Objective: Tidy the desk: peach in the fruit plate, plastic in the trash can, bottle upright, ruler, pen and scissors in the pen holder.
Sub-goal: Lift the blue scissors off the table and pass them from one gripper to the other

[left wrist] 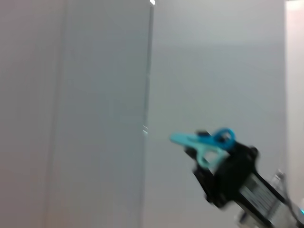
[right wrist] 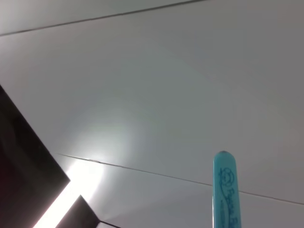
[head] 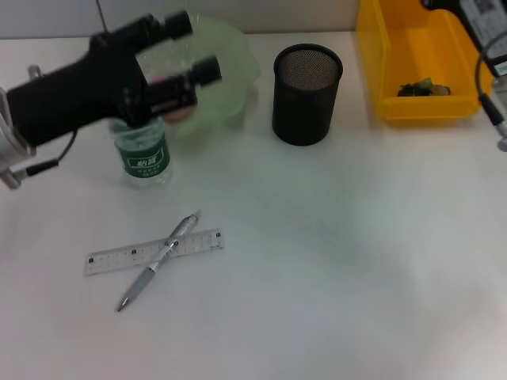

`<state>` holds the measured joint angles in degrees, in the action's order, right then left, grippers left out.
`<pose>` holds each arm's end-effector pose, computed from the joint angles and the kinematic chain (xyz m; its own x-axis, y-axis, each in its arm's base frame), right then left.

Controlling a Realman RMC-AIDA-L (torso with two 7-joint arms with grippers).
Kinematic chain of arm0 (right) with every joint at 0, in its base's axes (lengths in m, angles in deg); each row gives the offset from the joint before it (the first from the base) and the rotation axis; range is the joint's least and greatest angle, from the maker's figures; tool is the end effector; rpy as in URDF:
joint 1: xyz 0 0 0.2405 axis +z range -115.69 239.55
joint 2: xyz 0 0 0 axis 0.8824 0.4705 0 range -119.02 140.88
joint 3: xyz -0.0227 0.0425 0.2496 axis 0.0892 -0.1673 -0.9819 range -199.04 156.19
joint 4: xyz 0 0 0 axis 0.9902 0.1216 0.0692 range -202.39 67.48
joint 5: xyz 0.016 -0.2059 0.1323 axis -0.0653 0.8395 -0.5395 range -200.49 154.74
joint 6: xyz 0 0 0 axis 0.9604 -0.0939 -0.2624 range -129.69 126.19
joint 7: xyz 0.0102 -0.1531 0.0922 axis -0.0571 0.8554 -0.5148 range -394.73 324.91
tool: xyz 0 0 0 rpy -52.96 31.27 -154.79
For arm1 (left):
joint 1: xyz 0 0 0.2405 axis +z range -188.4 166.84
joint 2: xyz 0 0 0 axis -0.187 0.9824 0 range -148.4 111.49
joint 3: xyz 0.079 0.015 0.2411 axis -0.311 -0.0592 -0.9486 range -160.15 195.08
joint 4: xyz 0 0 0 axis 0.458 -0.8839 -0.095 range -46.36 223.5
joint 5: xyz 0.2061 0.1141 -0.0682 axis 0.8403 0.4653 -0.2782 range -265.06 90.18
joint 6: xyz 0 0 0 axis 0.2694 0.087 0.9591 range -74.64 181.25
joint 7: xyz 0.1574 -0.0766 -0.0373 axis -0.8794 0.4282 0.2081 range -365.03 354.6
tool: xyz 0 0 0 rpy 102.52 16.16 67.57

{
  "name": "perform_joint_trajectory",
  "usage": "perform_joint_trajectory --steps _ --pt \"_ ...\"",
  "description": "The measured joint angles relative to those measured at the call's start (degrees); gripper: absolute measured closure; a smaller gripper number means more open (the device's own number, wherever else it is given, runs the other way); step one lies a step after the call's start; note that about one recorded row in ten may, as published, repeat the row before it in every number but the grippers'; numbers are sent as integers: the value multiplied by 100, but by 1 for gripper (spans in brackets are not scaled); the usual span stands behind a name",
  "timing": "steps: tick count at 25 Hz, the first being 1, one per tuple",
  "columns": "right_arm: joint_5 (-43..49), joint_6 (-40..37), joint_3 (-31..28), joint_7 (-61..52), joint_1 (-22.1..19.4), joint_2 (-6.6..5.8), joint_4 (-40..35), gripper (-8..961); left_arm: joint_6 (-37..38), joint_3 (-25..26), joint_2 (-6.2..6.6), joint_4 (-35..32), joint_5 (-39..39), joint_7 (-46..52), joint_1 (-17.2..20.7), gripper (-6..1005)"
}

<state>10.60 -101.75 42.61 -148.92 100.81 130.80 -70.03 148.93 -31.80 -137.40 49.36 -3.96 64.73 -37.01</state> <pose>0.1892 0.3879 -0.0057 -0.4750 -0.6463 -0.5972 -0.3638 -0.4737 0.8020 -0.2105 0.3672 0.0121 0.6084 0.0245 0.7932 0.3174 -0.9236 -0.2149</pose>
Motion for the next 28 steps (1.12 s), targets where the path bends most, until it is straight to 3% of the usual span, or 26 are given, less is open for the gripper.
perform_joint_trajectory --steps 5,18,28 --pt "55 95 9 258 370 0 337 729 -316 -43 -13 56 -420 -228 -50 315" --pt "222 781 75 279 974 0 476 728 -1244 -1241 -14 -328 -1395 -245 -169 317" --pt "428 1032 44 283 1124 0 519 729 -1695 -2019 -14 -462 -2233 -472 -191 318"
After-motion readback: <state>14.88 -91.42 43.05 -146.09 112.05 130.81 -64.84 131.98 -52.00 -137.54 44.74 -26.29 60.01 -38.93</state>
